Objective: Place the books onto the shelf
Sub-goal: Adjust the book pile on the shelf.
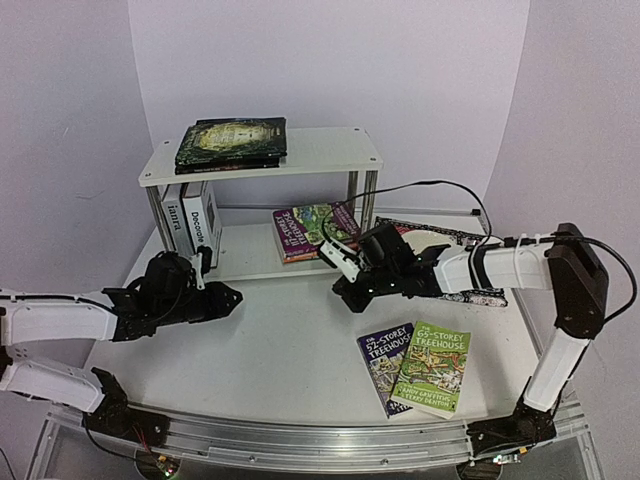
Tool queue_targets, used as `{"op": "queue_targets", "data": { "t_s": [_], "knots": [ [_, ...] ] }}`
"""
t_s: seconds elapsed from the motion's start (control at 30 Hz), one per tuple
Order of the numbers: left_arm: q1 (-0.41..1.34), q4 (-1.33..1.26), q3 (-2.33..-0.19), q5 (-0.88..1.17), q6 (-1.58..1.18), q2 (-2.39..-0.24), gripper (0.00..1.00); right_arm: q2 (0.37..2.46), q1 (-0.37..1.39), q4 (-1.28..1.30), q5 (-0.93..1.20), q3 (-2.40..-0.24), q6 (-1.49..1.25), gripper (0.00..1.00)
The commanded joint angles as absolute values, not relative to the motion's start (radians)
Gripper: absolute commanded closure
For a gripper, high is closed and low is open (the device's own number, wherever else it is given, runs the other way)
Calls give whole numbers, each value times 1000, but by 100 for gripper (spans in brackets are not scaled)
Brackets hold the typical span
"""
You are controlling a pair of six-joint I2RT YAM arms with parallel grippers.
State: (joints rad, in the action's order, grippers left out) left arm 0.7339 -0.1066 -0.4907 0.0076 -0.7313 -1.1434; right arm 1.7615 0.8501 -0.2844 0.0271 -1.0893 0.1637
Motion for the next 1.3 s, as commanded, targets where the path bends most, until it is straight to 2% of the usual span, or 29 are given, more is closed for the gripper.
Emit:
{"op": "queue_targets", "data": {
  "t_s": [0.0, 0.13, 0.4, 0.43, 0.5, 0.57, 0.6, 0.63, 0.7, 0.77, 0.83, 0.97, 1.03, 1.17, 1.27],
  "knots": [
    [793, -183, -594, -1, -709, -1233, 75, 1629, 826, -371, -93, -971, 141, 100],
    [828, -191, -650, -50, -703, -1316, 75, 1540, 772, -439, -108, -853, 86, 99],
    [833, -195, -727, -80, -708, -1409, 75, 1441, 730, -577, -228, -688, -10, 86],
    [833, -195, -736, -81, -711, -1417, 75, 1430, 730, -601, -244, -669, -26, 80],
    [833, -196, -751, -83, -716, -1437, 75, 1413, 730, -642, -280, -629, -40, 61],
    [833, -196, -767, -87, -720, -1461, 74, 1403, 730, -674, -317, -597, -52, 38],
    [833, -197, -774, -90, -721, -1473, 72, 1399, 730, -691, -328, -581, -61, 28],
    [832, -199, -782, -90, -722, -1487, 65, 1396, 730, -708, -338, -566, -65, 19],
    [833, -210, -794, -87, -710, -1509, 43, 1390, 730, -730, -358, -546, -85, 2],
    [833, -230, -793, -104, -711, -1517, 31, 1388, 730, -751, -368, -529, -99, 2],
    [833, -244, -789, -120, -711, -1512, 25, 1391, 730, -781, -378, -510, -112, 2],
    [833, -248, -795, -138, -695, -1508, 23, 1408, 730, -833, -381, -482, -128, 2],
    [834, -250, -808, -135, -682, -1516, 31, 1419, 730, -836, -375, -487, -130, 2],
    [831, -250, -846, -135, -688, -1560, 71, 1432, 731, -836, -353, -498, -136, 2],
    [826, -250, -886, -127, -706, -1612, 91, 1439, 731, -832, -350, -502, -138, 2]
  ]
}}
